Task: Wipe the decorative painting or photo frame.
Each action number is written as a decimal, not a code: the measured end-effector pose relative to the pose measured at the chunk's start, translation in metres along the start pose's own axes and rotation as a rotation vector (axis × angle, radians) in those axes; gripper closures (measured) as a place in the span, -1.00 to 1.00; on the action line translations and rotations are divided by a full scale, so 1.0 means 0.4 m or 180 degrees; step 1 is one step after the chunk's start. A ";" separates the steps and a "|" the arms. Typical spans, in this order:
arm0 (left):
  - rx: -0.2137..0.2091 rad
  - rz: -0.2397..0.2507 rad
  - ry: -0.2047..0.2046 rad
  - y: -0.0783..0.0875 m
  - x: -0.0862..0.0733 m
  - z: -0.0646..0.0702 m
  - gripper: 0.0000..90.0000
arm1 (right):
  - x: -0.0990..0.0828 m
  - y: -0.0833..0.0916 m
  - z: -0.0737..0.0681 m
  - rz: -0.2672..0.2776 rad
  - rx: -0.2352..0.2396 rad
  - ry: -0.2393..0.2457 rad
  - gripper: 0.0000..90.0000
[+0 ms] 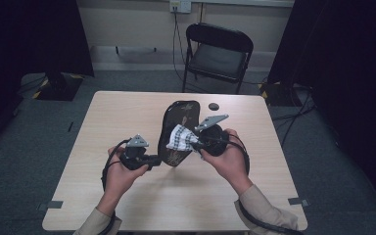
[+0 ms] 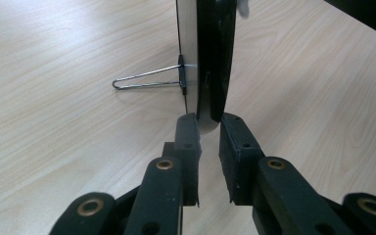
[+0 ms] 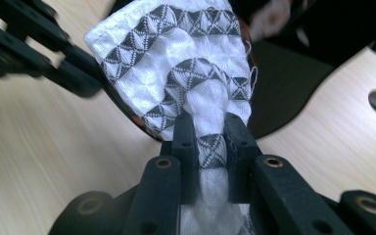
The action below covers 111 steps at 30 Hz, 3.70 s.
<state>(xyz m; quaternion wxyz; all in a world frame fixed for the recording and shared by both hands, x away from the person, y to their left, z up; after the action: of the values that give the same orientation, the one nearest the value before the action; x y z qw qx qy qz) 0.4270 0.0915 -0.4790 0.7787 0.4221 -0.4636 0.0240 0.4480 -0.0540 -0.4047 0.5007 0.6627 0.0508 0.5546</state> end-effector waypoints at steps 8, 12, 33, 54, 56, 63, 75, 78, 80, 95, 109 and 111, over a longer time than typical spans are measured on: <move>-0.0005 0.0019 0.0000 0.000 0.000 -0.001 0.75 | 0.011 -0.027 -0.034 0.0010 0.0077 0.0002 0.76; -0.0006 0.0007 -0.0003 0.001 0.000 -0.001 0.75 | -0.013 -0.047 -0.034 -0.0058 0.0075 -0.0022 0.75; 0.0006 0.0013 -0.0003 0.001 0.001 -0.001 0.75 | -0.218 -0.189 -0.037 -0.0529 0.0125 -0.0254 0.75; 0.0042 0.0014 0.0032 0.007 -0.005 -0.009 0.74 | -0.197 -0.147 -0.038 -0.0474 0.0101 -0.0181 0.75; 0.0069 0.0001 0.0027 0.010 -0.007 -0.010 0.74 | -0.169 -0.122 -0.040 -0.0404 0.0082 -0.0136 0.75; 0.0037 -0.0027 -0.0015 0.010 -0.008 0.003 0.75 | -0.052 -0.034 -0.068 -0.0101 0.0080 0.0013 0.75; 0.0037 -0.0009 -0.0022 0.010 -0.009 0.003 0.75 | -0.075 -0.085 -0.091 -0.0233 0.0126 -0.0022 0.74; 0.0033 0.0002 -0.0023 0.009 -0.007 0.001 0.75 | -0.104 -0.105 -0.086 -0.0311 0.0136 -0.0060 0.74; 0.0028 -0.0001 -0.0016 0.009 -0.007 0.001 0.75 | -0.125 -0.120 -0.081 -0.0341 0.0149 -0.0095 0.74; 0.0050 0.0003 0.0004 0.008 -0.007 -0.004 0.67 | -0.276 -0.219 -0.066 -0.0712 0.0202 -0.0296 0.74; 0.0133 0.0022 0.0065 0.036 -0.020 -0.027 0.40 | -0.156 -0.093 -0.046 -0.0362 0.0069 -0.0138 0.74; 0.0138 0.0021 0.0085 0.042 -0.023 -0.029 0.40 | -0.117 -0.062 -0.050 -0.0267 0.0050 -0.0085 0.74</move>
<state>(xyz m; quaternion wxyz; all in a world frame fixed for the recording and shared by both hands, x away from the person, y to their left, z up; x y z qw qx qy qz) 0.4229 0.1134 -0.4775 0.7754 0.4370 -0.4540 0.0421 0.4266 -0.0587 -0.4569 0.5188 0.6713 0.0761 0.5238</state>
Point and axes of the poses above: each handheld gripper's, and its own axes: y roughly backward along the jaws, x roughly out of its top, z roughly to its right, the point moved 10 cm from there along -y, roughly forward along the jaws, and after that the axes turned 2 degrees about y, right-handed, at the moved point
